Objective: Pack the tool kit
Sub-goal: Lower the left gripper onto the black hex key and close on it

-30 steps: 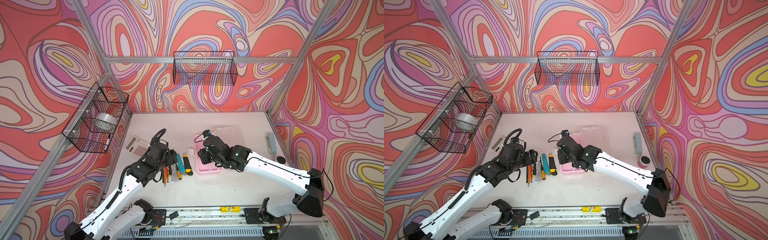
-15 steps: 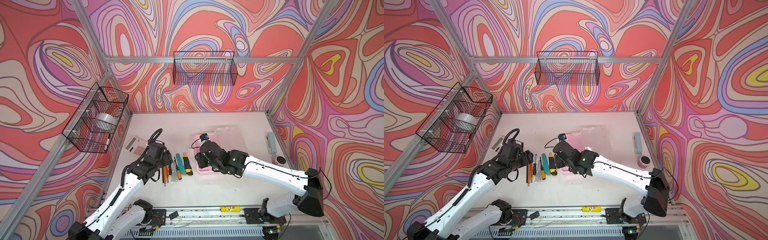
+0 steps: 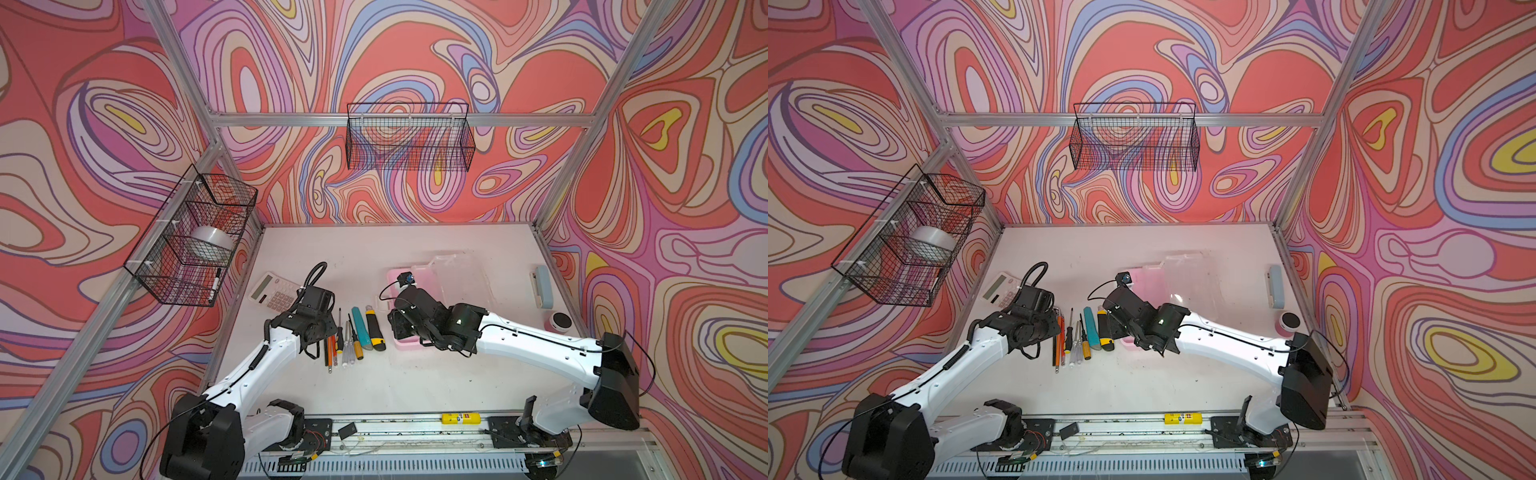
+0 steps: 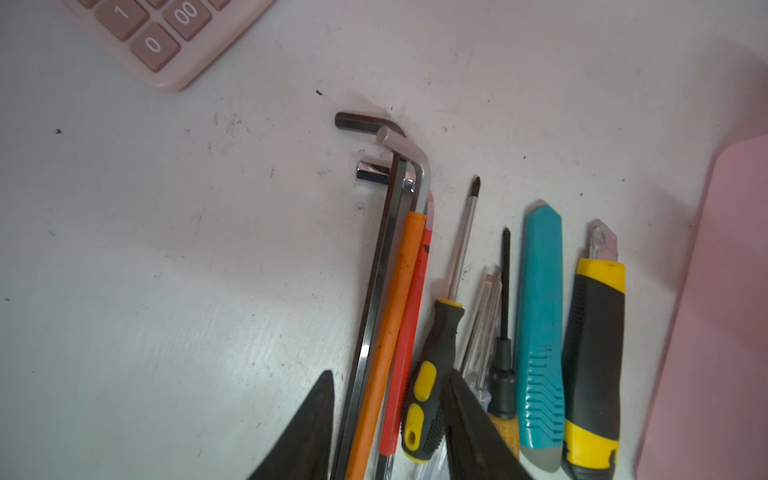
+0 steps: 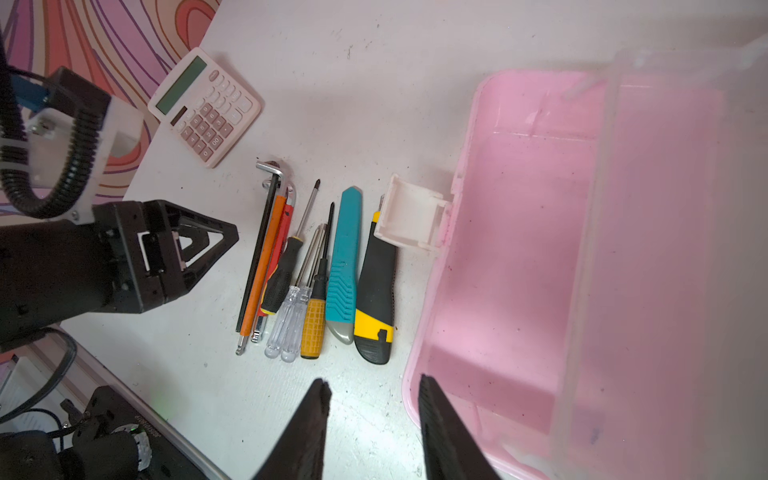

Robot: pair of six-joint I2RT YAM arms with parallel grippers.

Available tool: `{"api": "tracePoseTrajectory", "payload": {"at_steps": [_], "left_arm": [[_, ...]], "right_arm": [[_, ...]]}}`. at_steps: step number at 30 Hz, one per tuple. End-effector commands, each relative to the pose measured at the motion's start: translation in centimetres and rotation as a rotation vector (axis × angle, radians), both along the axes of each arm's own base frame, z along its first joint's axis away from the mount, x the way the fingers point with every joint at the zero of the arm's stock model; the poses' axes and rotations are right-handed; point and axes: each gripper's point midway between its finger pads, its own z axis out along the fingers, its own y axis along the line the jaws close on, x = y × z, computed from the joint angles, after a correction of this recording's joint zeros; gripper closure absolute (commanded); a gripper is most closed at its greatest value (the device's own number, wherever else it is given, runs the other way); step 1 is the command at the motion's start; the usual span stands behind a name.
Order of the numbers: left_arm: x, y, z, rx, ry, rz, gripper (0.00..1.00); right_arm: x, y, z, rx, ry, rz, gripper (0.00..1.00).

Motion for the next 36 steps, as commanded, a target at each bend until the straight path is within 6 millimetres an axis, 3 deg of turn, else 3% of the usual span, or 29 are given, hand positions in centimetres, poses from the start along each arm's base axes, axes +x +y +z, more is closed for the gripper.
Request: {"api": "tracePoseTrajectory", "payload": {"at_steps": [1,27,36], "left_arm": [[0.8,0.4,-0.8,0.023,-0.005,0.005,0.63],[3.3,1.3,-5.0,0.033,0.074,-0.004,0.72],[3.3,1.2,-6.1,0.042,0.108,-0.020,0.80]], "right_arm": [[0.0,0.1,-0.6,-0.002,0.001,-0.008,0.62],[-0.2,-0.2,-2.8,-0.009,0.038,-0.028,0.62],[0.0,-0.1,-3.8,-0.031,0.041,-0.029,0.62]]}}
